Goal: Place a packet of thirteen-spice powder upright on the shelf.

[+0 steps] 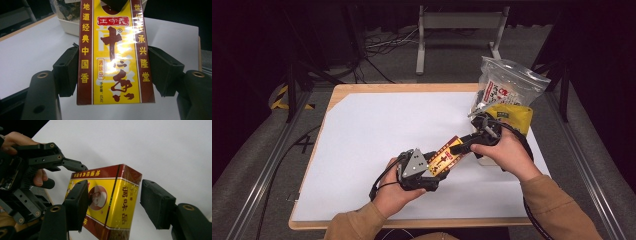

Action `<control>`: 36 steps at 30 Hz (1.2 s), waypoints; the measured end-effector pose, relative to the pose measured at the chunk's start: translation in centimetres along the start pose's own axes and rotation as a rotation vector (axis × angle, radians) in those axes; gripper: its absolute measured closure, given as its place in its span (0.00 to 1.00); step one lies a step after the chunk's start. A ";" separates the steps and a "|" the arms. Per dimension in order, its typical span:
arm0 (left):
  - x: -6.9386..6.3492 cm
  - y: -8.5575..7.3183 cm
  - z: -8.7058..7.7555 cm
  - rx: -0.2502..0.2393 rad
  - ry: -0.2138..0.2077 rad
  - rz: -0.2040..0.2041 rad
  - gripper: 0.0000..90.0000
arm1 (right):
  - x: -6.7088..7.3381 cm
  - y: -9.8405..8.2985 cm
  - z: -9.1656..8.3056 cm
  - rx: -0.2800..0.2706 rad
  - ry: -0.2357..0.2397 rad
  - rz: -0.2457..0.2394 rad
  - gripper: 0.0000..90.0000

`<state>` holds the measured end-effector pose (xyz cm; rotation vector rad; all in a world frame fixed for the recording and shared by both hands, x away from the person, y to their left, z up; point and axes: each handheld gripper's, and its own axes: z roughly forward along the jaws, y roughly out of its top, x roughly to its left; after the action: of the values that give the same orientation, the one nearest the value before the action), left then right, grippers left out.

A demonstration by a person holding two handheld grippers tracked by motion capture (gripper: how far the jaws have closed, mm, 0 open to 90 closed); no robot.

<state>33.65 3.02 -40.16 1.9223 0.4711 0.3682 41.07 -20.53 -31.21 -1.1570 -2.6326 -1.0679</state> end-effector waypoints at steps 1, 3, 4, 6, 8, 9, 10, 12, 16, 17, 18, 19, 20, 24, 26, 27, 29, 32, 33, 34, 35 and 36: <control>0.1 0.0 0.0 0.000 0.001 0.003 0.36 | 0.0 -0.1 0.1 0.001 0.008 0.003 0.45; 0.1 0.0 0.0 0.000 0.000 -0.001 0.36 | -0.1 -0.1 0.1 0.003 0.014 0.004 0.46; 0.1 0.0 0.1 0.002 -0.004 -0.004 0.36 | -0.1 -0.2 0.2 0.009 0.027 0.004 0.50; 0.1 -0.1 0.2 0.010 -0.004 0.001 0.36 | 0.0 -0.1 0.0 0.011 0.029 0.008 0.54; 0.0 -0.2 0.4 0.030 -0.010 0.003 0.36 | 0.1 0.0 -0.5 0.004 0.047 0.012 0.63; 0.0 -0.2 0.4 0.030 -0.010 0.003 0.36 | 0.1 0.0 -0.5 0.004 0.047 0.012 0.63; -0.1 -0.3 0.6 0.041 -0.013 -0.002 0.35 | 0.5 0.2 -0.7 0.009 0.053 -0.003 0.67; -0.2 -0.3 0.8 0.056 -0.017 -0.004 0.35 | 0.8 0.3 -0.7 0.014 0.046 -0.017 0.68; -0.2 -0.3 0.8 0.063 -0.029 -0.014 0.34 | 1.7 0.5 -0.8 0.028 0.032 -0.049 0.71; -0.1 -0.3 0.8 0.058 -0.028 -0.016 0.33 | 1.8 0.5 -0.8 0.025 0.037 -0.053 0.72; -0.1 -0.3 0.8 0.057 -0.025 -0.011 0.33 | 1.9 0.6 -0.9 0.019 0.042 -0.053 0.73; -0.1 -0.2 0.7 0.058 -0.023 -0.005 0.33 | 1.9 0.6 -1.0 0.017 0.039 -0.052 0.73; -0.1 -0.1 0.7 0.056 -0.021 -0.001 0.33 | 2.1 0.6 -1.0 0.012 0.039 -0.052 0.74; 0.2 0.1 0.6 0.056 -0.048 -0.018 0.32 | 2.3 0.8 -1.3 0.004 0.043 -0.056 0.76; 0.4 0.3 0.5 0.071 -0.091 -0.060 0.31 | 2.5 0.8 -1.4 0.005 0.044 -0.067 0.77; 0.7 0.4 0.5 0.092 -0.118 -0.079 0.32 | 2.6 0.9 -1.4 0.015 0.034 -0.087 0.77; 1.2 0.4 0.5 0.118 -0.150 -0.105 0.26 | 2.8 0.8 -1.6 0.015 -0.003 -0.108 0.77; 1.8 0.3 0.4 0.127 -0.144 -0.111 0.21 | 2.9 0.9 -2.4 0.007 -0.004 -0.120 0.77; 2.0 0.3 0.3 0.129 -0.146 -0.113 0.19 | 2.9 0.9 -2.7 0.005 -0.017 -0.127 0.77; 2.2 0.3 0.2 0.130 -0.144 -0.115 0.19 | 2.9 0.9 -3.1 0.006 -0.028 -0.136 0.77; 2.4 0.3 0.0 0.129 -0.138 -0.109 0.19 | 2.8 0.9 -3.5 0.002 -0.032 -0.145 0.77; 2.5 0.3 -0.1 0.128 -0.137 -0.118 0.18 | 2.8 0.9 -3.8 0.004 -0.034 -0.152 0.77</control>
<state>35.83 4.17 -39.72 2.0170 0.5248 0.1309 38.90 -20.70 -26.95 -0.9970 -2.7859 -1.0758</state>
